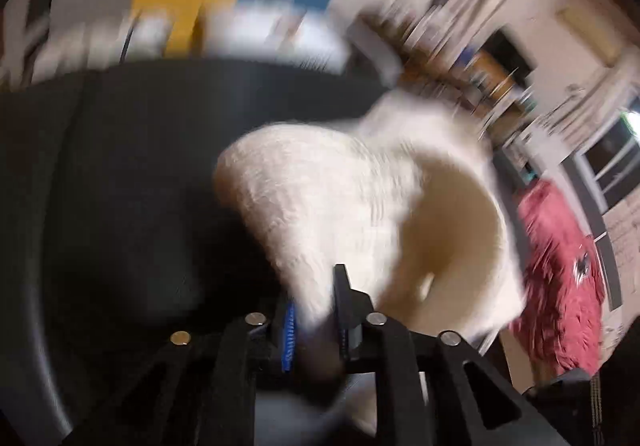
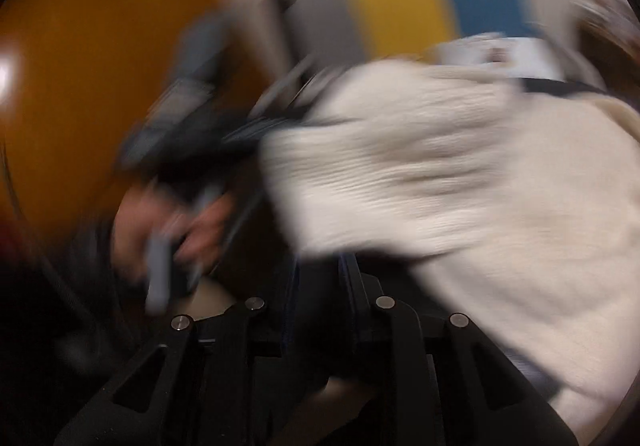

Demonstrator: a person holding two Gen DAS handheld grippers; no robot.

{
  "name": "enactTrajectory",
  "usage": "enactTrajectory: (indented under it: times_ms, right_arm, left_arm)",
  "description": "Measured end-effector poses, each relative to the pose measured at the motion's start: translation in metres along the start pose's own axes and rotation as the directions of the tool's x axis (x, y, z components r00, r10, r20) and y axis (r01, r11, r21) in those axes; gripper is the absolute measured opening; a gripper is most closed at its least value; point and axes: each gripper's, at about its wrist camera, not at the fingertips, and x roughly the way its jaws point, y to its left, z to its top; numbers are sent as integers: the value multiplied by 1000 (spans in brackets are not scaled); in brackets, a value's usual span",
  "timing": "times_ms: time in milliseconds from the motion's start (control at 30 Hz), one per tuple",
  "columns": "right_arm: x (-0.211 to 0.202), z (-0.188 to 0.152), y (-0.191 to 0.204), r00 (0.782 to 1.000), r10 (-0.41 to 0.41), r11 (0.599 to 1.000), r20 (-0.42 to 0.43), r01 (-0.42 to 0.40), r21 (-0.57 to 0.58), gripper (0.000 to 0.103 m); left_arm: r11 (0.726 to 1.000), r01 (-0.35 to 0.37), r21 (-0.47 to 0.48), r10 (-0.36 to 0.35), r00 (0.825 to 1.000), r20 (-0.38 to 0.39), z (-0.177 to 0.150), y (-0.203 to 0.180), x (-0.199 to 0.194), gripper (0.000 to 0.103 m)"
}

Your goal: Fold clothes

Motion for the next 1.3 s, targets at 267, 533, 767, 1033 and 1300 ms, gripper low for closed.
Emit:
enactTrajectory:
  times_ms: [267,533,767,1033,1300]
  right_arm:
    - [-34,-19,-67,992,-109,967,-61,120,224,56]
    - [-146,-58,-249,938,-346,674,24,230,702,66]
    - [-126,-65,-353,955,-297,528,-6,169,832,66]
    - [-97,-42,-404,957,-288,531,28,135,837,66]
    - [-72,-21,-401,953,-299,575,-52,223,787,6]
  left_arm:
    - [963,47,-267,-56,998,-27,-35,94,-19,21]
    - [973,150,-176,-137,987,85,-12,36,-28,22]
    - [985,-33,171,17,995,94,4,-61,2,23]
    - [984,-79,161,74,997,37,3,-46,30,23]
    - [994,-55,90,57,998,-27,3,-30,50,27]
